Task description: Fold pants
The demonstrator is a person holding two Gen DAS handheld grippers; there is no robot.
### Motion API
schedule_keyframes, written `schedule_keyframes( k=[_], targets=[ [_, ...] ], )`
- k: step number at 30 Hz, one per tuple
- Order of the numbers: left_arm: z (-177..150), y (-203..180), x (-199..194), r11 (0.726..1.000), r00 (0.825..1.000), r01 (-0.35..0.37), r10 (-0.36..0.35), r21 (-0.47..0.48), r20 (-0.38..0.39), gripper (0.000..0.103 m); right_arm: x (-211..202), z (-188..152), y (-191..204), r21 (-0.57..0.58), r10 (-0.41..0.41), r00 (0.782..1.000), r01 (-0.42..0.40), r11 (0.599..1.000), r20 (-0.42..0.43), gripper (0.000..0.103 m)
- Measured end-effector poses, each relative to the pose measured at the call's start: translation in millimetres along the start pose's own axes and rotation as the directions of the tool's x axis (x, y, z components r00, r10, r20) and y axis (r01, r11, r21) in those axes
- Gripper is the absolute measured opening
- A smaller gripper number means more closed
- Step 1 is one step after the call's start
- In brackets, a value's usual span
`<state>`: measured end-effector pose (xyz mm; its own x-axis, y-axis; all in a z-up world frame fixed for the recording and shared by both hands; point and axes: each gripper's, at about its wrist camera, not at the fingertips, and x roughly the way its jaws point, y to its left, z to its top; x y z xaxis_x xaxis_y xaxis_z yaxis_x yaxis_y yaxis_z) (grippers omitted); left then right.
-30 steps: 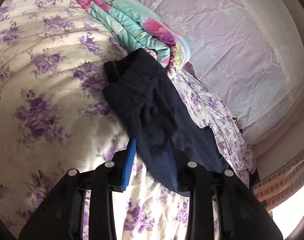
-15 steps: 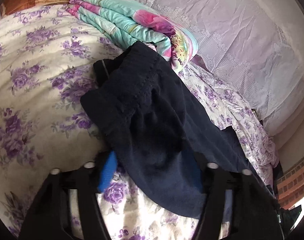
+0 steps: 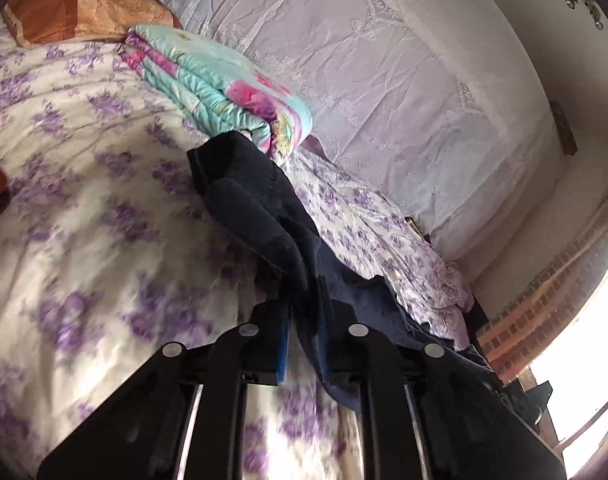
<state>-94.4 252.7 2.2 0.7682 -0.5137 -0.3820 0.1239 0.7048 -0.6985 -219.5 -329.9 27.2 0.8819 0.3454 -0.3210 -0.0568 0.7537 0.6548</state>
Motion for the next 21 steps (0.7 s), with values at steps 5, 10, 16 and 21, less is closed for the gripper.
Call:
schedule_keyframes(
  k=[5, 10, 16, 21],
  targets=[
    [-33.4, 50.7, -39.6, 0.989, 0.987, -0.127, 0.119, -0.071, -0.110, 0.004, -21.7, -42.2, -4.7, -0.046, -0.088, 0.973, 0.079, 0.996, -0.213, 0.009],
    [-52.0, 90.5, -65.5, 0.973, 0.992, -0.103, 0.086, -0.205, -0.086, 0.003, -44.4, -51.2, -20.0, -0.008, -0.149, 0.971, 0.150, 0.989, -0.188, 0.049],
    [-61.2, 59.1, -50.7, 0.987, 0.982, -0.153, 0.145, -0.058, -0.125, 0.017, -67.8, -37.0, -58.0, 0.093, -0.244, 0.966, 0.252, 0.963, -0.089, 0.049],
    [-59.8, 42.7, -29.9, 0.987, 0.981, -0.157, 0.153, -0.021, -0.119, 0.044, -48.3, -31.8, -102.0, 0.307, -0.164, 0.979, 0.194, 0.932, -0.120, 0.037]
  ],
)
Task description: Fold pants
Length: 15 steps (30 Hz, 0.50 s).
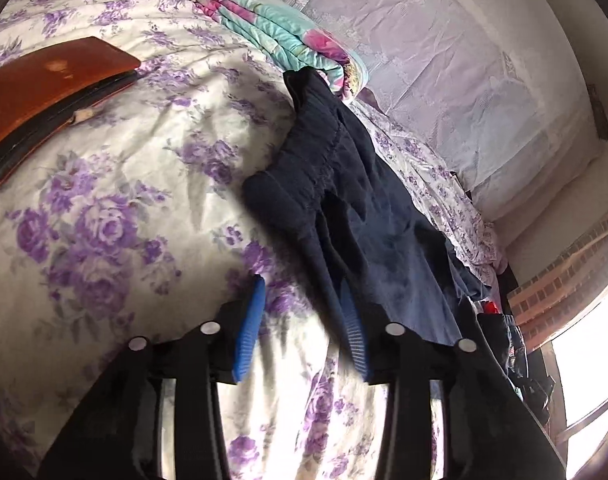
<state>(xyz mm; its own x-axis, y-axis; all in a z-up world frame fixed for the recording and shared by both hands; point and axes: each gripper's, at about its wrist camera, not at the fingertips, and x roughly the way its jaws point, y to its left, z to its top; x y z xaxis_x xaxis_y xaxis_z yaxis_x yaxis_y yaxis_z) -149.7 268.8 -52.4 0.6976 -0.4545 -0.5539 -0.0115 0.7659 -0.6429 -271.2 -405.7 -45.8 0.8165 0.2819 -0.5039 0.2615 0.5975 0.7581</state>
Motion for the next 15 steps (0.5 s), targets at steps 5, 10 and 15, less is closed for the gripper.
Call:
schedule_keyframes(
  k=[5, 10, 15],
  targets=[
    [5.6, -14.0, 9.2, 1.000, 1.000, -0.008, 0.008, -0.005, 0.008, 0.068, 40.0, -10.7, 41.7, -0.163, -0.028, 0.997, 0.015, 0.987, -0.074, 0.035],
    [16.4, -13.9, 19.5, 0.999, 1.000, -0.023, 0.024, -0.028, 0.016, 0.073, 57.4, -9.5, 53.3, -0.162, 0.021, 0.995, -0.037, 0.986, -0.099, 0.035],
    [30.1, -6.2, 27.5, 0.996, 0.999, -0.005, 0.008, -0.085, 0.041, 0.070, 43.4, -2.4, 28.4, -0.057, 0.060, 0.994, -0.065, 0.996, -0.092, 0.035]
  ],
)
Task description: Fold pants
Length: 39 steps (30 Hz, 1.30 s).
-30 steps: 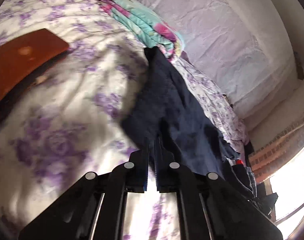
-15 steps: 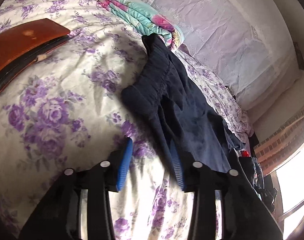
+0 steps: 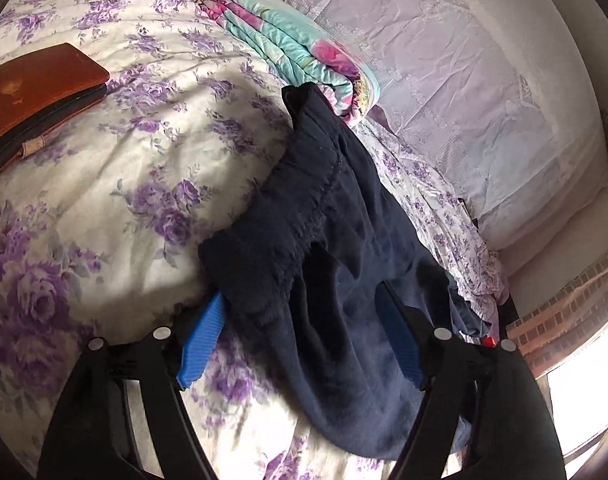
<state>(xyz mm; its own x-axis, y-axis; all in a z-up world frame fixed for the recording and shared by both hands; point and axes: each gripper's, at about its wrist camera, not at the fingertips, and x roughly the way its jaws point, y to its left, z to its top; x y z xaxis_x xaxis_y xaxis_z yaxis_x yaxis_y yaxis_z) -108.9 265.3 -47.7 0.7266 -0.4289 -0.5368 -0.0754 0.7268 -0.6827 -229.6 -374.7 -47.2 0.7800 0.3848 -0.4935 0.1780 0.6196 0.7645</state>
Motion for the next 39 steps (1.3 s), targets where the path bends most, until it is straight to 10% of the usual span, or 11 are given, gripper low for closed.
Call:
schedule_keyframes(
  k=[5, 11, 15, 26, 32, 39],
  targets=[
    [8.9, 15.2, 10.2, 0.997, 0.999, 0.040, -0.042, -0.069, -0.027, 0.017, -27.3, -0.7, -16.2, 0.047, -0.027, 0.998, 0.025, 0.999, 0.053, 0.035],
    [33.0, 32.4, -55.5, 0.998, 0.986, 0.016, -0.007, -0.056, 0.167, 0.014, -54.4, -3.6, -15.7, 0.027, -0.081, 0.992, 0.079, 0.997, 0.099, 0.039],
    [25.6, 64.8, -33.8, 0.992, 0.995, -0.088, 0.092, -0.093, 0.040, 0.016, -39.8, -8.6, -16.7, 0.014, -0.096, 0.993, 0.096, 0.995, 0.064, 0.044],
    [20.4, 67.4, -36.8, 0.988, 0.989, -0.117, 0.125, -0.098, 0.077, 0.022, 55.8, 47.7, 57.4, -0.094, -0.018, 0.999, 0.015, 0.995, -0.036, 0.034],
    [21.1, 68.8, -34.7, 0.989, 0.990, -0.111, 0.119, -0.100, 0.079, 0.023, 74.1, 86.4, 100.2, -0.132, 0.084, 0.996, -0.086, 0.988, -0.026, 0.045],
    [22.4, 67.6, -32.1, 0.990, 0.991, -0.107, 0.114, -0.096, 0.075, 0.028, 34.1, 62.4, 21.9, -0.049, -0.110, 0.994, 0.110, 0.993, -0.005, 0.046]
  ],
)
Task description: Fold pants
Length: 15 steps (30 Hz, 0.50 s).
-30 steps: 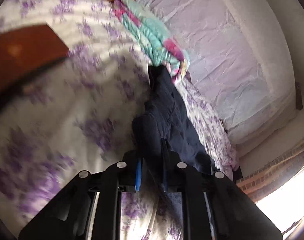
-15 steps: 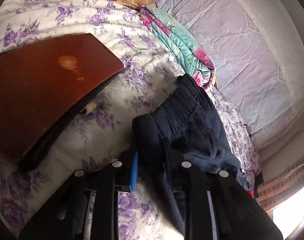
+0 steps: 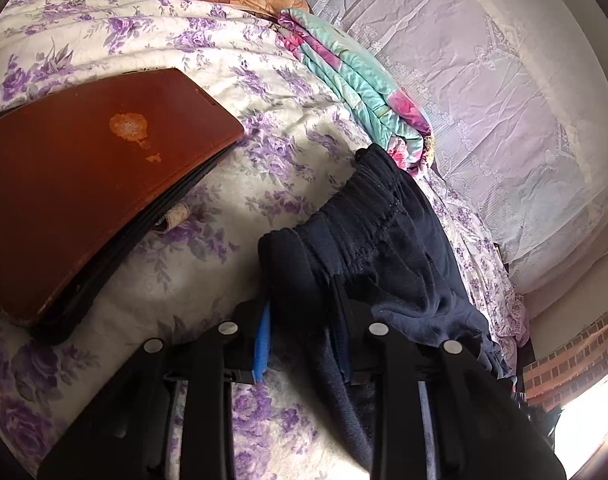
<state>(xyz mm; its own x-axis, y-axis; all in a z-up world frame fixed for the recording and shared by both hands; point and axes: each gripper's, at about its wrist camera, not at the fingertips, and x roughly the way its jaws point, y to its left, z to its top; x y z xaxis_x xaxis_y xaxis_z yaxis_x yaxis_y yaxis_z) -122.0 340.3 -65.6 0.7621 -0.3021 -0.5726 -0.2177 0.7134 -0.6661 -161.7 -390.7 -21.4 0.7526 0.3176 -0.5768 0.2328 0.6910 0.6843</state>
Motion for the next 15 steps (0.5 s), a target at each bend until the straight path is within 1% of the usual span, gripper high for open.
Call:
schedule_keyframes(
  k=[2, 3, 5, 7, 8, 9, 11, 12, 13, 15],
  targets=[
    [0.3, -2.3, 1.2, 1.000, 1.000, -0.003, 0.003, 0.010, -0.001, 0.033, 7.8, -5.6, -20.9, 0.066, 0.003, 1.000, -0.002, 0.998, -0.026, 0.045],
    [0.3, -4.5, 2.0, 1.000, 1.000, -0.006, 0.006, 0.018, -0.001, 0.034, 14.3, -7.3, -25.3, 0.083, 0.010, 1.000, -0.008, 0.996, -0.030, 0.041],
    [0.0, -7.1, 2.6, 0.999, 1.000, -0.013, 0.013, 0.031, 0.000, 0.037, 29.9, -6.7, -23.9, 0.103, 0.034, 0.999, -0.030, 0.994, -0.033, 0.038],
    [-0.4, -7.2, 2.4, 0.999, 1.000, -0.014, 0.014, 0.034, 0.001, 0.037, 51.3, -4.8, -15.9, 0.123, 0.081, 0.995, -0.073, 0.990, -0.062, 0.037],
    [-0.5, -7.4, 2.3, 0.999, 1.000, -0.013, 0.013, 0.033, 0.001, 0.037, 62.1, -4.4, -11.2, 0.121, 0.079, 0.994, -0.070, 0.990, -0.078, 0.036],
    [-0.5, -7.6, 2.6, 0.999, 1.000, -0.012, 0.012, 0.030, 0.000, 0.037, 69.8, -3.6, -4.5, 0.096, 0.063, 0.995, -0.056, 0.994, -0.077, 0.032],
    [-0.8, -8.1, 2.7, 0.999, 1.000, -0.012, 0.012, 0.031, 0.000, 0.037, 79.0, -4.1, 6.2, 0.037, 0.034, 0.997, -0.032, 0.999, -0.069, 0.030],
    [-0.8, -8.4, 2.8, 0.999, 1.000, -0.014, 0.014, 0.033, -0.001, 0.037, 78.6, -5.9, 9.0, 0.019, 0.022, 0.998, -0.021, 1.000, -0.057, 0.026],
    [-0.5, -8.2, 2.9, 0.999, 1.000, -0.014, 0.014, 0.034, -0.002, 0.037, 75.4, -8.0, 9.6, 0.014, 0.023, 0.999, -0.022, 1.000, -0.041, 0.024],
    [-0.4, -8.2, 2.8, 0.999, 1.000, -0.015, 0.015, 0.035, -0.003, 0.037, 63.8, -11.6, 7.8, 0.018, 0.025, 1.000, -0.025, 1.000, -0.005, 0.013]
  ],
)
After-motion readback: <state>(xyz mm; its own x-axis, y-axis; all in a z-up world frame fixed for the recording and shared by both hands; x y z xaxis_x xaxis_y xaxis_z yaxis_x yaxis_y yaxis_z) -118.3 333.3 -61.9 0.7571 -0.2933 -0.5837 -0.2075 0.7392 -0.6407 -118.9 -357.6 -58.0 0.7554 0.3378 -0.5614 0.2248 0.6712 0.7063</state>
